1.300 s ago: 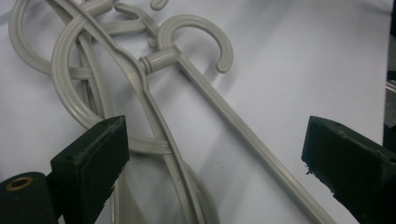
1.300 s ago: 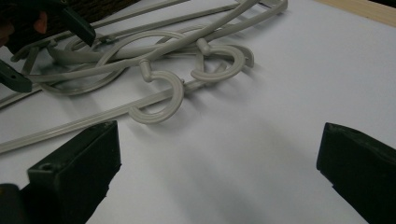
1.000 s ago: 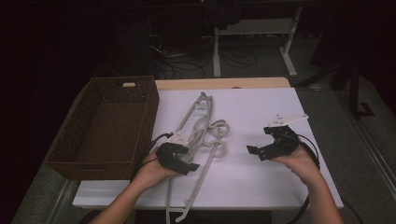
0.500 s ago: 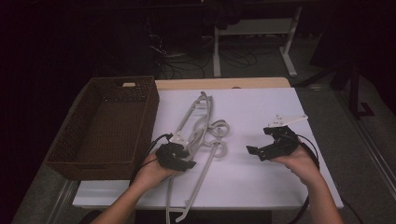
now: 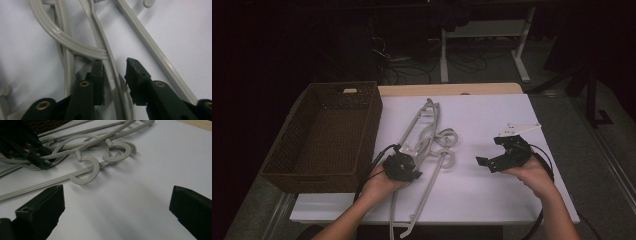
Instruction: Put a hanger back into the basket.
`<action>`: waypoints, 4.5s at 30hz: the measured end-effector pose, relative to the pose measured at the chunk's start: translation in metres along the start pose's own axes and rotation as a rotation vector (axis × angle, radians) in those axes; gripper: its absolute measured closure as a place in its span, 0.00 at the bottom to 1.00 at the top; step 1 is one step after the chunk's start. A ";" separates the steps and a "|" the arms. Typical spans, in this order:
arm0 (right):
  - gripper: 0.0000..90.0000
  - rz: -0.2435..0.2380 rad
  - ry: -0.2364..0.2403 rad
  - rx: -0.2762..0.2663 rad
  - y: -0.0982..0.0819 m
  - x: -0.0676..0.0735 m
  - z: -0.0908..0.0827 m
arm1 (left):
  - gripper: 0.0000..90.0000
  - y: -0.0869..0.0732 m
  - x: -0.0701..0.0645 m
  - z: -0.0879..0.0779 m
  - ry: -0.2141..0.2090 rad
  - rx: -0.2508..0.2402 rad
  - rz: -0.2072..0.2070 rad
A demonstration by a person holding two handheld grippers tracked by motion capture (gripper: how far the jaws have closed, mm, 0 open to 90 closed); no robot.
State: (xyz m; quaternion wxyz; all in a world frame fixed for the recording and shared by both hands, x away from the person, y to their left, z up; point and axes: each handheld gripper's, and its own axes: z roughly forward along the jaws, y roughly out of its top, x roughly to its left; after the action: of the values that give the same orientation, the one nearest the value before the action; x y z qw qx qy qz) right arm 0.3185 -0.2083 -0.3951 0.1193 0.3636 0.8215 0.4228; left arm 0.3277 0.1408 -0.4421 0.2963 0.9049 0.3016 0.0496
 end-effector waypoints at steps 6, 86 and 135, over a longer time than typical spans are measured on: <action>0.00 -0.006 0.004 0.000 0.000 0.001 0.001 | 0.81 0.000 0.002 -0.001 -0.017 -0.007 -0.045; 0.00 0.048 -0.019 -0.027 -0.035 -0.009 0.001 | 0.91 -0.040 0.133 -0.246 0.132 -0.267 -0.124; 0.00 0.050 -0.032 -0.025 -0.035 -0.011 0.001 | 0.59 -0.104 0.191 -0.213 0.154 -0.150 -0.253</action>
State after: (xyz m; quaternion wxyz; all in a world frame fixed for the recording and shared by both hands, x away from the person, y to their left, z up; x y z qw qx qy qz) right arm 0.3099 -0.2287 -0.4245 0.1261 0.3893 0.8047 0.4301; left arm 0.3722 0.4255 -0.3430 0.3430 0.8286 0.4303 0.1034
